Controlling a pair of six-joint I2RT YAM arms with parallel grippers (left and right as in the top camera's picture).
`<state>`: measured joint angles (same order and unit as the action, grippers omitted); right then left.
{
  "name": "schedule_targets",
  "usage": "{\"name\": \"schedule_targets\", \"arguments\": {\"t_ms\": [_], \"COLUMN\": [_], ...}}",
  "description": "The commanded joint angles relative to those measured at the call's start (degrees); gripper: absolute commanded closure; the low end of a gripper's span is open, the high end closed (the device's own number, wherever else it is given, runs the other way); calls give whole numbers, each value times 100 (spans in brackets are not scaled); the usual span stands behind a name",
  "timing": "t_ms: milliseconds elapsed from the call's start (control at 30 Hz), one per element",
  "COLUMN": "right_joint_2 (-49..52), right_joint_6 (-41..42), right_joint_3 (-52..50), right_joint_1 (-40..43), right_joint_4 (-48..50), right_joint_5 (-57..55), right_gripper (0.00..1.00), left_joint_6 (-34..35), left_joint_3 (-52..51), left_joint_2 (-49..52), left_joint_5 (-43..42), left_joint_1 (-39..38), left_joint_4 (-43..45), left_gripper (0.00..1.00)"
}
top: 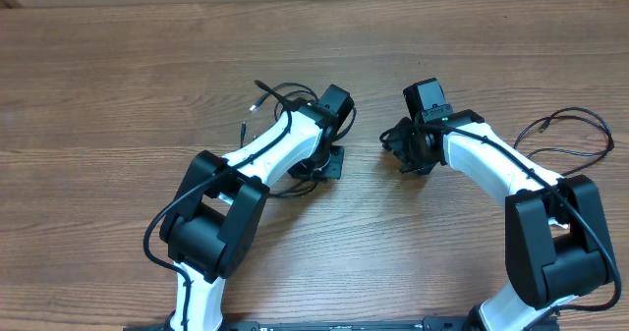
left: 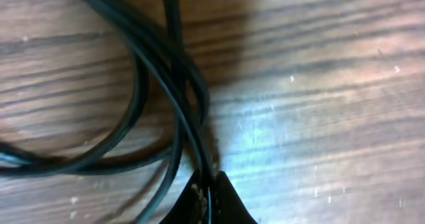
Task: Untangle cables
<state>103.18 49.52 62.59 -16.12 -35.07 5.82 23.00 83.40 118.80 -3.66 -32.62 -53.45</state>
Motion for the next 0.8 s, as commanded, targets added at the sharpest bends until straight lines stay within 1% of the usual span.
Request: {"name": "schedule_targets", "arguments": {"t_ms": [0, 67, 167, 200, 267, 367, 500, 567, 767], "right_joint_2": [-17, -17, -17, -17, -17, -17, -17, -17, -17], "right_joint_6": [-2, -4, -92, -256, -693, -933, -931, -929, -929], "right_joint_3": [-33, -33, -33, -33, -33, -33, -33, -35, -39], "right_joint_1": [7, 7, 7, 7, 7, 13, 0, 0, -7], "right_joint_4": [90, 175, 205, 245, 442, 682, 831, 846, 844], "right_joint_5": [573, 789, 1121, 1281, 1810, 2385, 2472, 2470, 2470], "right_gripper": [55, 50, 44, 43, 35, 28, 27, 24, 25], "left_joint_6": [-553, -706, -914, -986, -1123, -1123, -1119, -1121, -1119], "left_joint_3": [691, 1034, 1405, 1517, 1762, 1849, 1843, 1843, 1838], "left_joint_2": [17, 11, 11, 11, 4, -7, -4, -4, -4], "left_joint_5": [127, 61, -50, -70, -59, -74, -173, -284, -369], "left_joint_1": [142, 238, 343, 380, 492, 645, 857, 918, 957], "left_joint_4": [-404, -691, -988, -1075, -1248, -1255, -1287, -1294, -1292], "left_gripper": [96, 96, 96, 96, 96, 96, 96, 96, 96]}}
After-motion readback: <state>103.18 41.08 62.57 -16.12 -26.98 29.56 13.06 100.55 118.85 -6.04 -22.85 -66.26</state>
